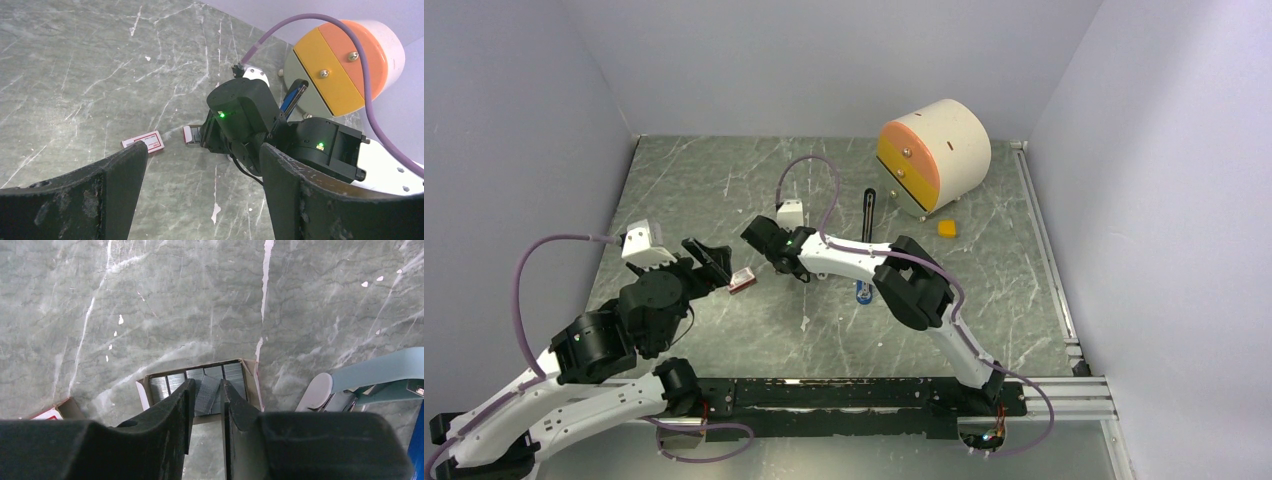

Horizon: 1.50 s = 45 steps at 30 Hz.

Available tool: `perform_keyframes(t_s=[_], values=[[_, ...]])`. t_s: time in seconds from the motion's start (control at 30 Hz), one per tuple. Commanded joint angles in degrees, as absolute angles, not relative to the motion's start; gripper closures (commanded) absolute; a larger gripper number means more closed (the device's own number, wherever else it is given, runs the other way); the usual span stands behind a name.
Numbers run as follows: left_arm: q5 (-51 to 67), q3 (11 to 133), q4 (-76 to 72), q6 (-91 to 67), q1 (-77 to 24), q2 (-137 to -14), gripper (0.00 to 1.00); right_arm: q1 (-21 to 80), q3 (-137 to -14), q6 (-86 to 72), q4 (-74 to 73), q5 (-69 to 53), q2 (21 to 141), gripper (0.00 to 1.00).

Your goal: Load the staples into the stapler

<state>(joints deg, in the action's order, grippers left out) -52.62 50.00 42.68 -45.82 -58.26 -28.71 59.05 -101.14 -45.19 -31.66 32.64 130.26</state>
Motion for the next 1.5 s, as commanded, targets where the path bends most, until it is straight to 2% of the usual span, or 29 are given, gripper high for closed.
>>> perform_keyframes(t_s=[0.0,0.13,0.57,1.23,1.47], values=[[-52.2,49.7,41.2,-45.3,-58.0,-28.4,0.14,59.2,-101.9,-46.2,-32.2,34.5,130.7,0.74],[-52.2,49.6,41.2,-45.4,-58.1,-28.5,0.14,59.1,-101.6,-45.8,-31.5,34.8,129.9,0.78],[-53.0,50.1,42.1,-45.4,-58.0,-29.3,0.13,59.2,-96.9,-43.1,-27.3,34.5,121.6,0.79],[-55.3,50.3,42.4,-44.8,-58.0,-28.6,0.12,64.1,-73.0,-44.4,-30.4,19.8,108.1,0.77],[-55.2,50.1,42.2,-44.8,-58.0,-28.6,0.12,64.4,-70.7,-42.1,-31.3,15.0,107.4,0.76]])
